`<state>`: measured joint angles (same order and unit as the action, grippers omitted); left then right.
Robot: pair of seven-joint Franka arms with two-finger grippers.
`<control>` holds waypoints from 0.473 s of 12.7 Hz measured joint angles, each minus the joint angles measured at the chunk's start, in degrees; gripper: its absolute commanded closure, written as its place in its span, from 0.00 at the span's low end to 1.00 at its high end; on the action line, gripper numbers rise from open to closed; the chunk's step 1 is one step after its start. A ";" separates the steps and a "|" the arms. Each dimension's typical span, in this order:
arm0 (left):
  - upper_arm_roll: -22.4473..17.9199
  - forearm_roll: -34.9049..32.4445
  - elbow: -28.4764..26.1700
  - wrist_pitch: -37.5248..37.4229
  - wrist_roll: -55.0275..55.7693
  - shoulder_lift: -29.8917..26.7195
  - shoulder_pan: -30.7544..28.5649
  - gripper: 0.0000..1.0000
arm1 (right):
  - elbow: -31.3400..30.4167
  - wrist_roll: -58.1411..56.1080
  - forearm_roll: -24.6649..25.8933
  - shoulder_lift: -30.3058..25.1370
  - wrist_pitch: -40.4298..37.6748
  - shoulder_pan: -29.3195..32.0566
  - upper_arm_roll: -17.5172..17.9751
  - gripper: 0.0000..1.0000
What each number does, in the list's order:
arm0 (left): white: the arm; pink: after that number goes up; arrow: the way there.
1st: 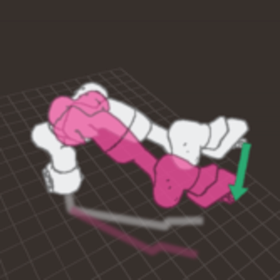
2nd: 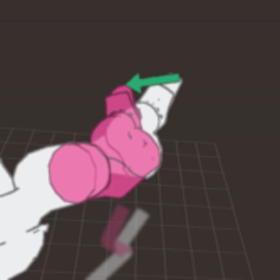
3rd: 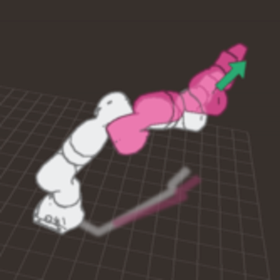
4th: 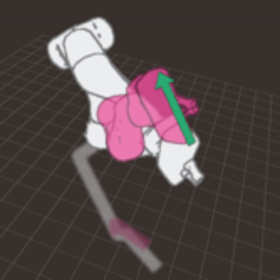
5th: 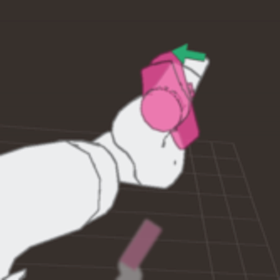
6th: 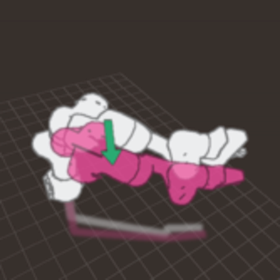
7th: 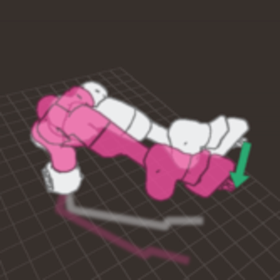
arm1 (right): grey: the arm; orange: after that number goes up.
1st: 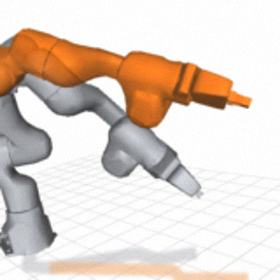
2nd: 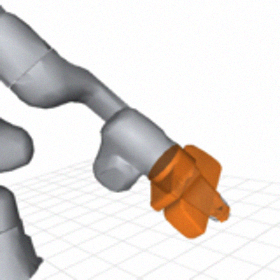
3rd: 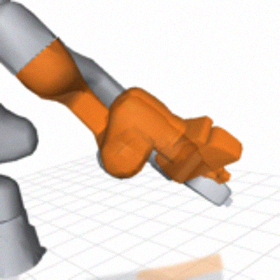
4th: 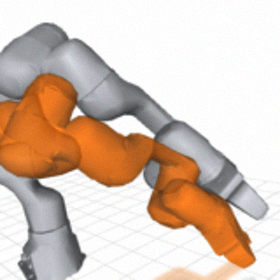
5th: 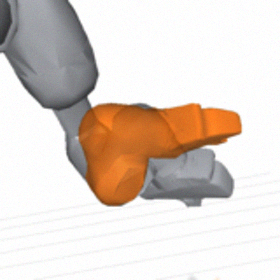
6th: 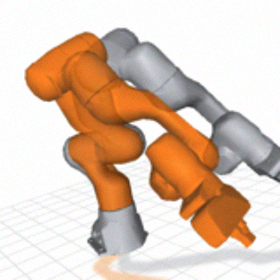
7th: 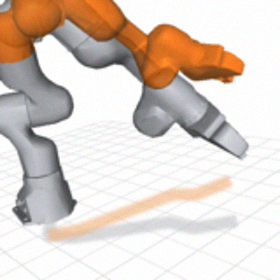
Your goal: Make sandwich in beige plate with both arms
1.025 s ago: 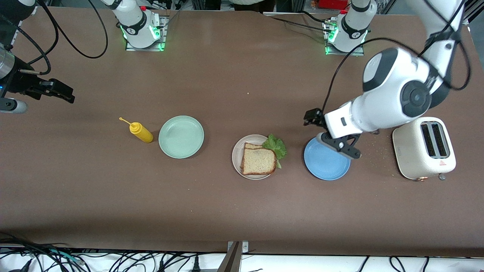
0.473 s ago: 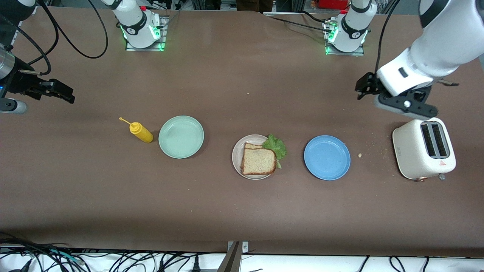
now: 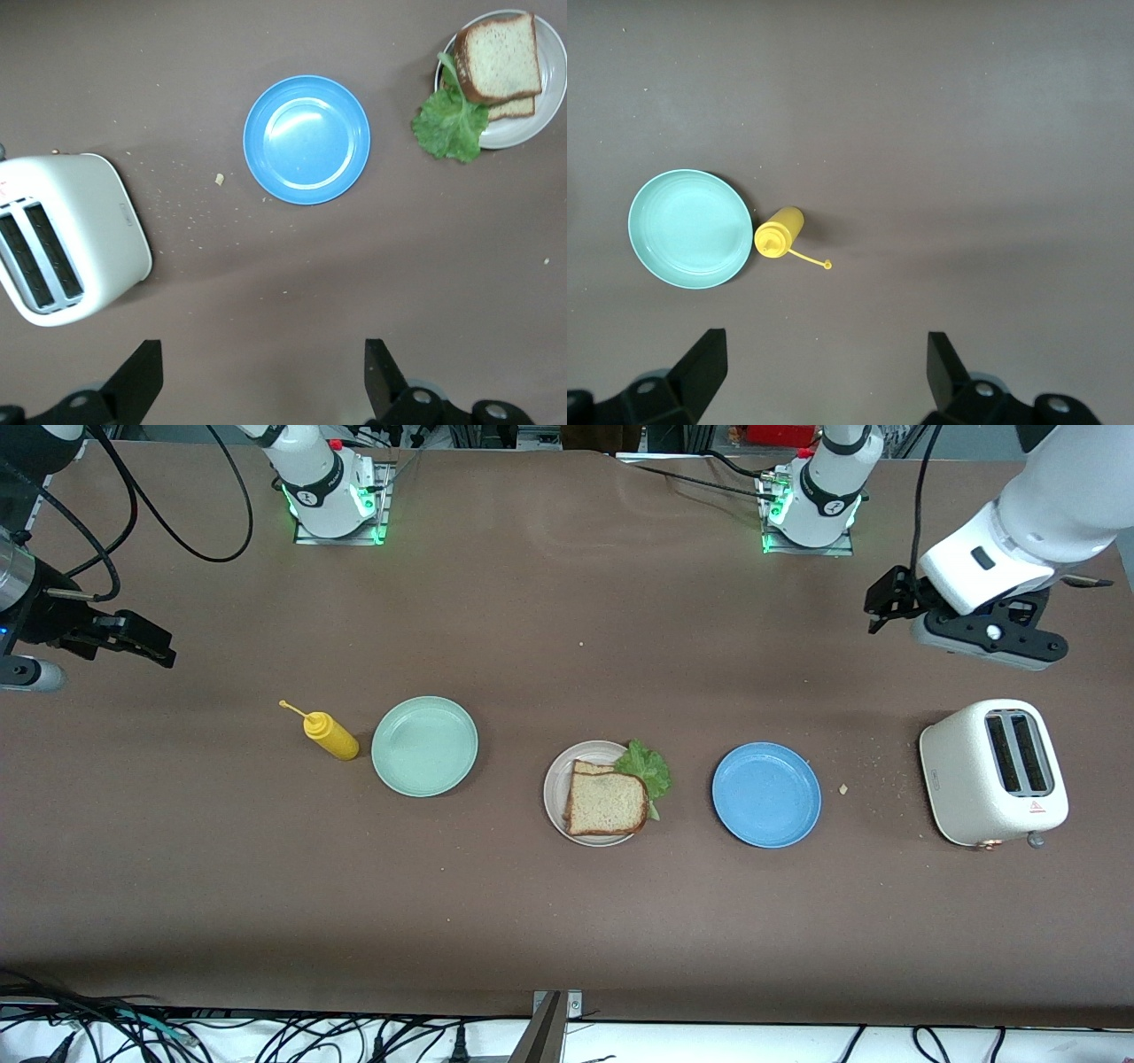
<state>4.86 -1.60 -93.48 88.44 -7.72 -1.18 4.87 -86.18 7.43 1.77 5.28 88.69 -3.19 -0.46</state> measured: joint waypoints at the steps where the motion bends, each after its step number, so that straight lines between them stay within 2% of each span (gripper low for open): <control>1: -1.85 0.00 -0.62 0.16 -2.13 -0.83 -0.07 0.00 | 0.00 0.00 0.00 0.00 0.00 -0.01 0.00 0.00; 3: -4.22 0.00 -0.98 0.18 -4.21 -1.38 -0.31 0.00 | 0.00 0.00 -0.01 0.00 0.00 -0.02 0.00 0.00; 6: -4.40 0.00 -0.99 -0.23 -3.98 -1.33 -0.23 0.00 | 0.00 0.00 -0.01 0.00 0.00 -0.04 0.00 0.00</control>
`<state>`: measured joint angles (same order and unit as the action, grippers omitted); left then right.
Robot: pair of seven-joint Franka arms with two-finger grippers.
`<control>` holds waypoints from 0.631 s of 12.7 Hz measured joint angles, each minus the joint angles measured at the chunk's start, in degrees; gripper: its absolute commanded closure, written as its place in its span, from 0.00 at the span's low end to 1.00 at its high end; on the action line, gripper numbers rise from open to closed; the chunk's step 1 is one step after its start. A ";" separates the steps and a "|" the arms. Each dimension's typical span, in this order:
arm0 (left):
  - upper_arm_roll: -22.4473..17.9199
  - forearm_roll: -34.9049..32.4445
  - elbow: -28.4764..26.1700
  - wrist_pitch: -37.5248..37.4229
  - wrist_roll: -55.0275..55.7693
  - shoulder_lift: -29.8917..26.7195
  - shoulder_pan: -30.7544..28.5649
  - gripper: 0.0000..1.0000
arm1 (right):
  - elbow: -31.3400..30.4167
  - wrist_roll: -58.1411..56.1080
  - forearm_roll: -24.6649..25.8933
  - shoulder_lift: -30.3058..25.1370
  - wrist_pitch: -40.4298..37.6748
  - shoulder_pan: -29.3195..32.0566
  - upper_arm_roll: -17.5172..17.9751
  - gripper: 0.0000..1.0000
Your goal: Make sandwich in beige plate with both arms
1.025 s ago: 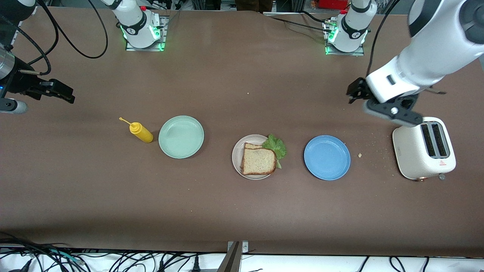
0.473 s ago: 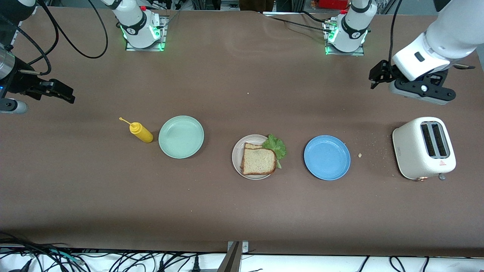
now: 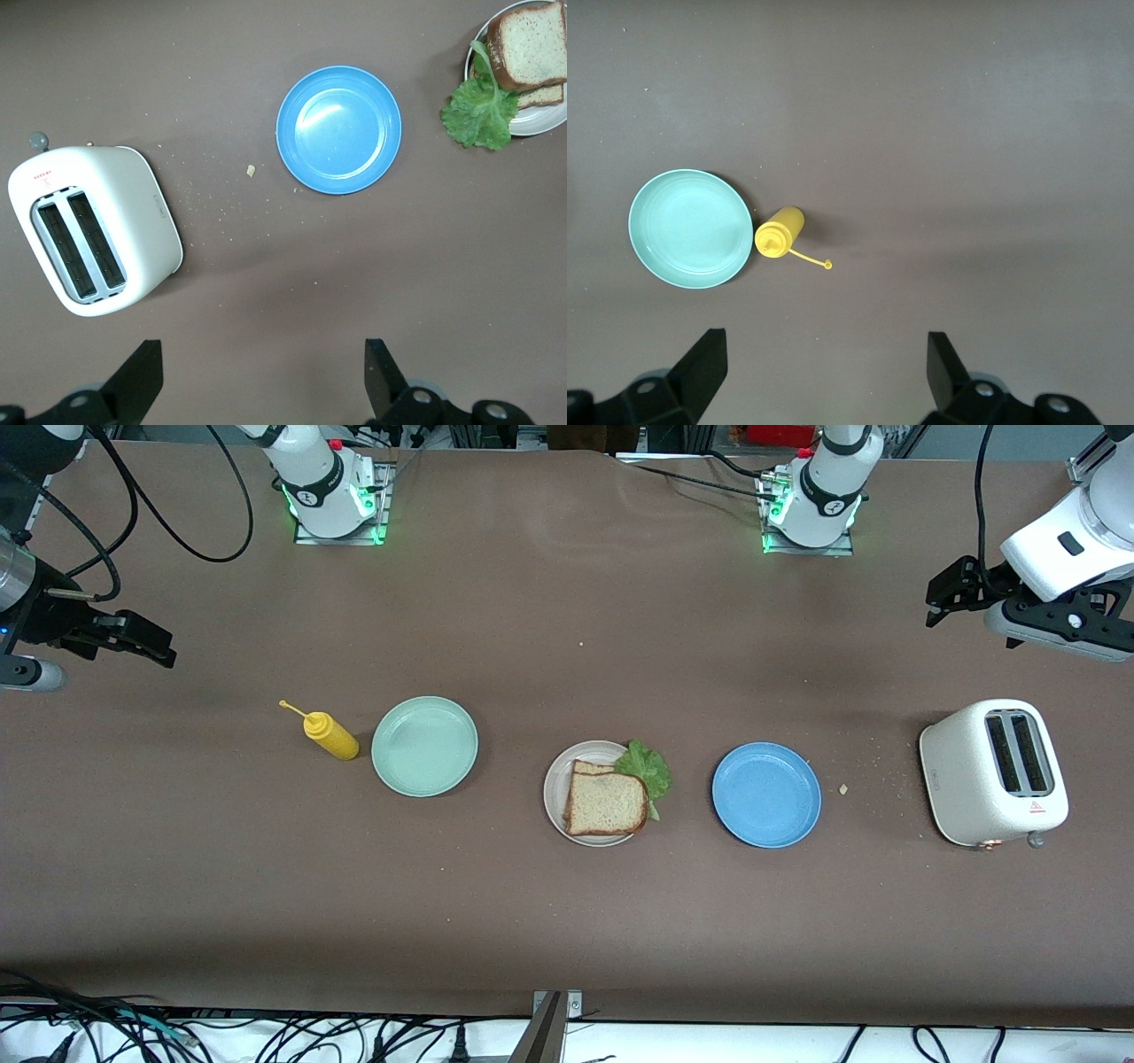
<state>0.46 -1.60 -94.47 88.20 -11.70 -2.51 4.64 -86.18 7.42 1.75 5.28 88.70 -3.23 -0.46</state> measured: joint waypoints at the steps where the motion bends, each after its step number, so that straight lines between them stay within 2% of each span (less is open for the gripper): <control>1: -0.04 0.00 0.00 -0.56 0.22 0.00 -0.08 0.00 | 0.00 0.00 0.00 0.00 0.00 -0.01 0.00 0.00; 8: -0.38 0.00 1.80 -0.94 0.87 0.20 -2.90 0.00 | 0.00 0.00 -0.01 0.00 0.00 -0.02 0.00 0.00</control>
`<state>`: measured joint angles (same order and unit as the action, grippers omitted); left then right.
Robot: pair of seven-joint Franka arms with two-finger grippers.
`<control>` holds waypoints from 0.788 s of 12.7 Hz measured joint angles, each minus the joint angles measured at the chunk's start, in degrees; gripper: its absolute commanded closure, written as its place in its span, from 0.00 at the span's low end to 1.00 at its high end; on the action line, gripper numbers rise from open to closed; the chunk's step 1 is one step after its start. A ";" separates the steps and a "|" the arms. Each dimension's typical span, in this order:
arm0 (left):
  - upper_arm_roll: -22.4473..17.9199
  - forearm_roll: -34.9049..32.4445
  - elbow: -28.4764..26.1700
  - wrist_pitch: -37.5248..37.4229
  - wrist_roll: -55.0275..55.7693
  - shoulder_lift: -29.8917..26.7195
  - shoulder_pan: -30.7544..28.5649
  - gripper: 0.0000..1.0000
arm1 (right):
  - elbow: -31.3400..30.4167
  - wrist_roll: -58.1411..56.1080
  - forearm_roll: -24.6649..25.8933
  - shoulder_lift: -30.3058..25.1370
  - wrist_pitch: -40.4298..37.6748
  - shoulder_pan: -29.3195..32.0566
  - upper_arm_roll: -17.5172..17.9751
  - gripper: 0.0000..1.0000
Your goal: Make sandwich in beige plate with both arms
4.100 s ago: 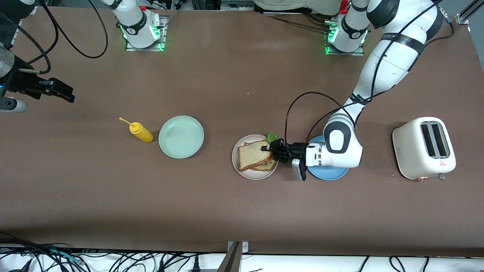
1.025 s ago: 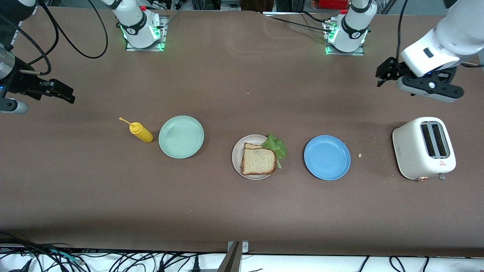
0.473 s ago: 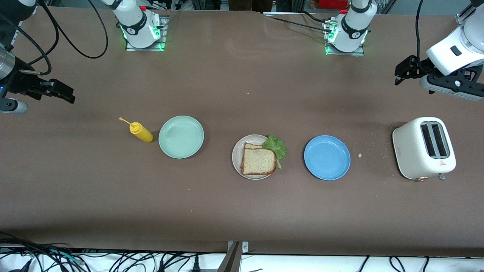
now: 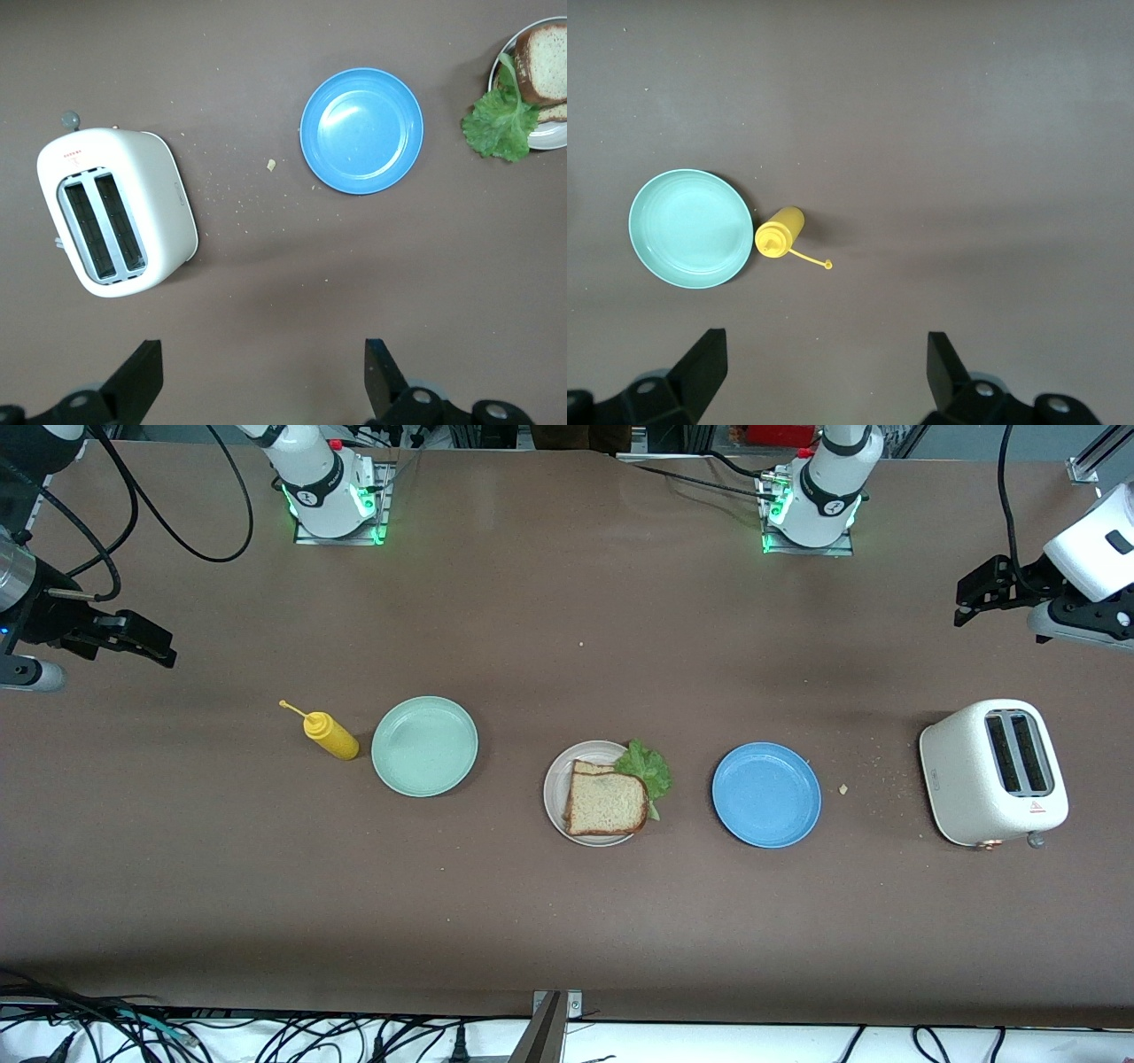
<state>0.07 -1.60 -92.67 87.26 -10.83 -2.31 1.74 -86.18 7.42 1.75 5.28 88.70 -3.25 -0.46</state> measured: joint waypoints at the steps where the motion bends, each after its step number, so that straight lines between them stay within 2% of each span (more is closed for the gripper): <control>1: 0.02 0.00 0.26 0.00 1.27 0.05 0.00 0.00 | 0.00 0.00 0.00 0.00 0.00 0.00 0.00 0.00; 10: 0.13 0.00 1.11 -0.01 5.21 0.42 0.02 0.00 | 0.00 0.00 0.00 0.00 0.00 0.00 0.00 0.00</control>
